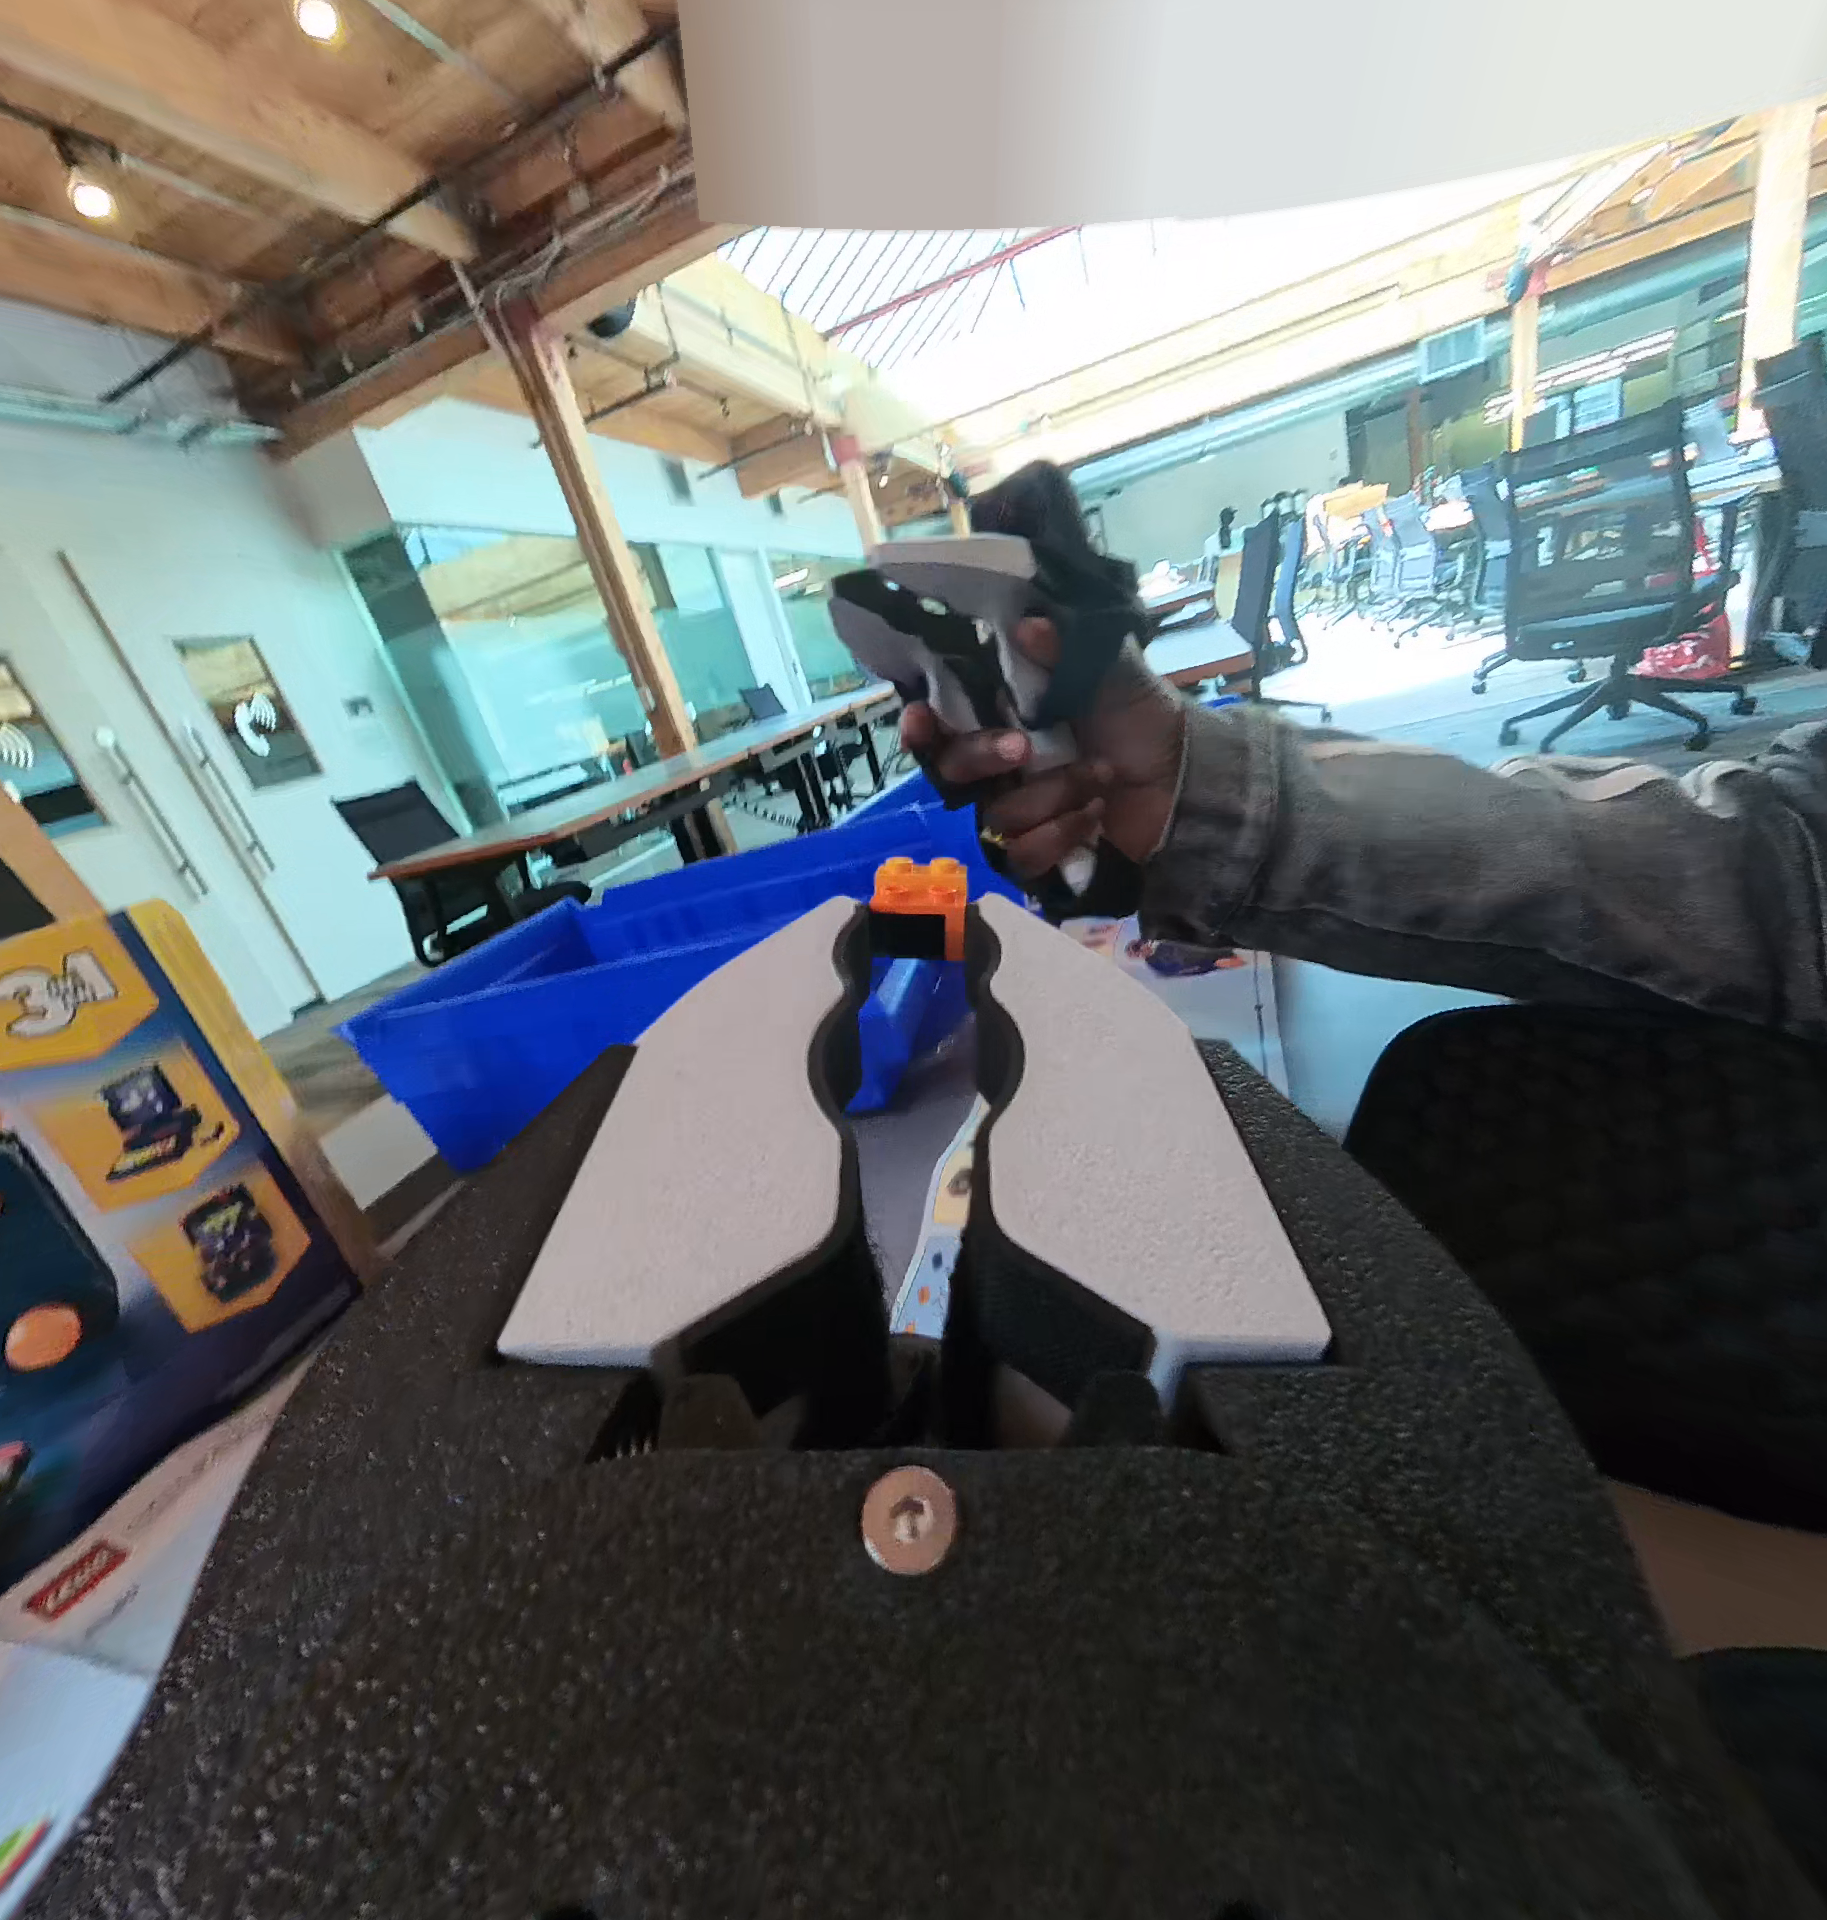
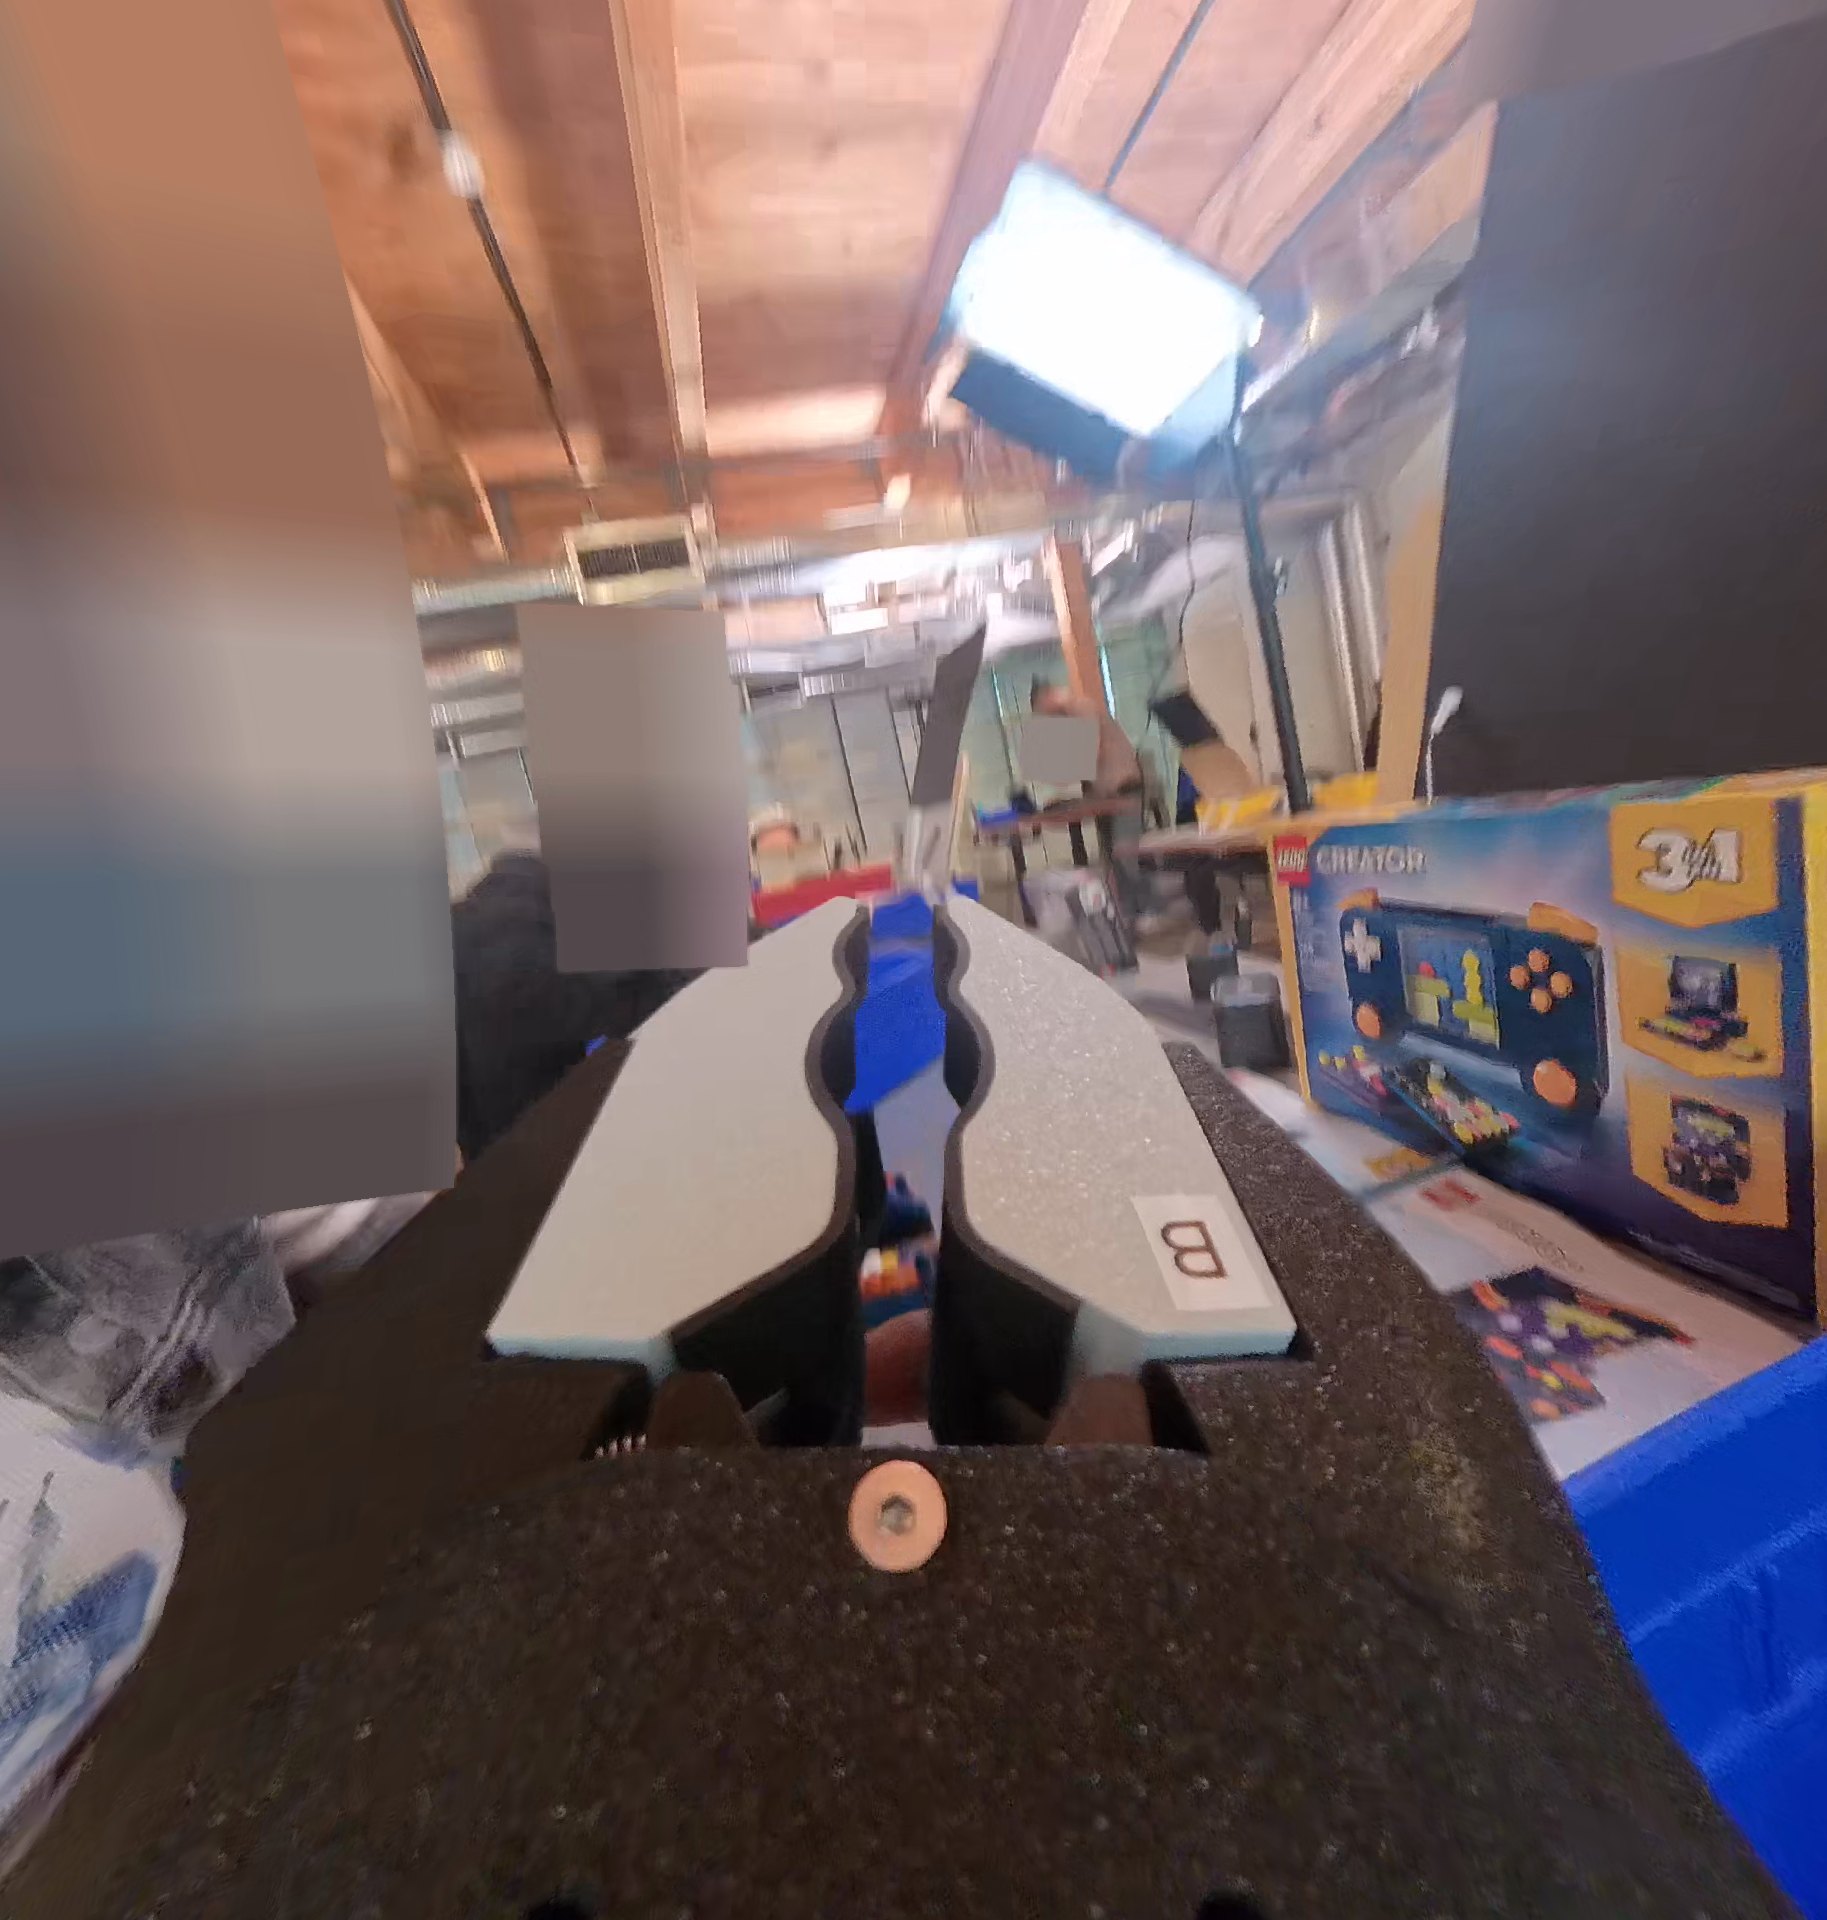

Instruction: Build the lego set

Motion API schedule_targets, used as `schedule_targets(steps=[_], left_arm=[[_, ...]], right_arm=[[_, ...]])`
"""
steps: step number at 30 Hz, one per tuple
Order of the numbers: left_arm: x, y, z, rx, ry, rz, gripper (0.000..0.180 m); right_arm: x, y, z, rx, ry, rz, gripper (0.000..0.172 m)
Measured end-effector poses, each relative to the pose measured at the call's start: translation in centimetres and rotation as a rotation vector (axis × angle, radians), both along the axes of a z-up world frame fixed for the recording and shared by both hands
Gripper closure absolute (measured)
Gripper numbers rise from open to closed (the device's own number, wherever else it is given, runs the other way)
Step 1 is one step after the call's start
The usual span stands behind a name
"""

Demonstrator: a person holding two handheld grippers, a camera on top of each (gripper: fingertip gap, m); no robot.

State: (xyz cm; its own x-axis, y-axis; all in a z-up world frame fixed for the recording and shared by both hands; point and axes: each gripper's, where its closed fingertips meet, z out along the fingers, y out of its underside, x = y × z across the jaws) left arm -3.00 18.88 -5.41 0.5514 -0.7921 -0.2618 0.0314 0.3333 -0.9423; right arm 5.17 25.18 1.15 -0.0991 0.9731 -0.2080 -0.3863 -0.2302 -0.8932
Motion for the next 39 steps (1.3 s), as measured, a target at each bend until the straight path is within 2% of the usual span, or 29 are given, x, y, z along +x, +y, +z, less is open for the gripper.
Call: schedule_targets(steps=[4,6,9,12,15,22,25,29,33,35,37,39], left_arm=[[-0.2,1.2,-1.5,-0.094,0.055,0.047,0.164],[-0.1,1.2,-1.6,-0.109,0.055,0.043,0.164],[0.2,0.8,-1.2,-0.095,0.033,0.014,0.164],[0.7,-0.1,-0.5,-0.104,-0.026,-0.057,0.164],[0.6,-0.3,0.2,-0.155,-0.108,-0.100,0.164],[0.5,-0.3,0.2,-0.184,-0.130,-0.119,0.165],[1.0,-0.6,0.0,-0.200,-0.114,-0.156,0.165],[1.1,-0.9,0.2,-0.202,-0.125,-0.176,0.165],[1.3,-1.4,0.3,-0.073,-0.068,-0.144,0.150],[1.6,-2.3,0.3,0.045,0.004,-0.144,0.144],[2.3,-3.5,0.0,0.171,0.098,-0.155,0.145],[3.2,-4.6,-0.2,0.273,0.180,-0.166,0.146]], right_arm=[[-3.7,-2.6,-3.9,0.143,-0.310,0.058,0.148],[-5.4,-3.9,-5.4,0.166,-0.392,0.100,0.143],[-7.3,-5.4,-6.5,0.076,-0.412,0.199,0.141],[-8.3,-6.2,-7.1,0.062,-0.406,0.245,0.141],[-8.4,-7.0,-6.6,0.074,-0.353,0.279,0.153],[-8.5,-6.9,-6.4,0.076,-0.312,0.273,0.155],[-8.5,-7.3,-6.4,0.082,-0.300,0.300,0.150],[-8.2,-7.4,-6.2,0.146,-0.300,0.281,0.156],[-7.5,-8.2,-5.4,0.083,-0.249,0.390,0.156],[-6.7,-9.4,-5.2,-0.001,-0.234,0.552,0.156],[-5.9,-10.8,-5.4,-0.086,-0.246,0.743,0.156],[-5.4,-11.9,-5.8,-0.113,-0.254,0.865,0.156]])
